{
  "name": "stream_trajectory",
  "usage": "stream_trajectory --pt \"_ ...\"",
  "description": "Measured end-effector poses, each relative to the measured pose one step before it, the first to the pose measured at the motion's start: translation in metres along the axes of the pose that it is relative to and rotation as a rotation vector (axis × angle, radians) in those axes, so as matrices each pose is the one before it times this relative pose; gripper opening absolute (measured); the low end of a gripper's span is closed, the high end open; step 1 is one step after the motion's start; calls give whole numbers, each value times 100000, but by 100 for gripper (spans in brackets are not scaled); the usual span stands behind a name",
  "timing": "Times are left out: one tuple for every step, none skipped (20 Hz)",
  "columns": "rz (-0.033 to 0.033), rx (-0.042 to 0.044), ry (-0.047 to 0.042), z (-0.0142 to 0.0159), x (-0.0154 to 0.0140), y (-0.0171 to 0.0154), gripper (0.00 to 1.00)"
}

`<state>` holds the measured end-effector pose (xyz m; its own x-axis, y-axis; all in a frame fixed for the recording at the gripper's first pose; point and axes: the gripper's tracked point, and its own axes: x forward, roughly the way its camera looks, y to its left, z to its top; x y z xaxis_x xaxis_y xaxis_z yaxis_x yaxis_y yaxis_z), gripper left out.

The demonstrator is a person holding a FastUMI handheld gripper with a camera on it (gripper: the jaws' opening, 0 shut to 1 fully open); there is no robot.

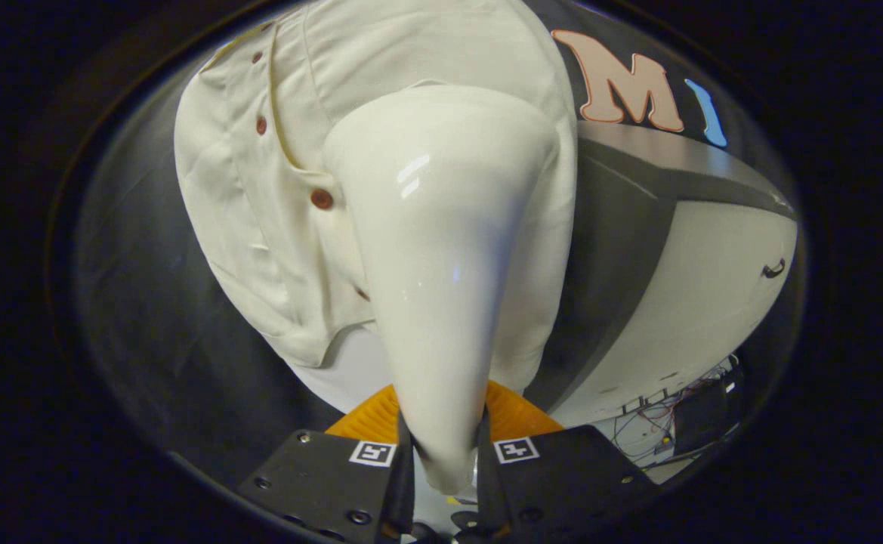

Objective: Iron the clothes twice with a garment steamer, once on the left side and once on the right side.

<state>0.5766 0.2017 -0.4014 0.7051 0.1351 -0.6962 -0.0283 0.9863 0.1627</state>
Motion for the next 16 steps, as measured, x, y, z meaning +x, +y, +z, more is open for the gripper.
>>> stream_trajectory --pt "-20 279 1576 -791 -96 -34 33" --pt "359 476 1790 -788 19 26 33" --pt "782 327 2237 -1008 -95 144 33" --pt "358 122 1191 -662 -320 13 33" --pt "81 -26 691 -479 -370 -40 33" --pt "-75 78 484 -493 -421 -38 33" --pt "-172 130 435 -718 -597 59 33" --pt "-427 288 -7 -665 -414 250 33" --pt "-441 275 44 -499 -527 66 33" --pt "-635 515 -434 -479 -781 -57 33" --pt "-795 777 -196 -531 -900 -19 33" --pt "-997 1095 -752 -681 -1245 33 33" --pt "-954 770 -519 -477 -1093 -27 33" --pt "-767 679 -967 -388 -1191 159 33" --pt "-156 -18 -1570 -484 -1401 344 33" --pt "-5 -852 -1683 -423 -1522 162 33"
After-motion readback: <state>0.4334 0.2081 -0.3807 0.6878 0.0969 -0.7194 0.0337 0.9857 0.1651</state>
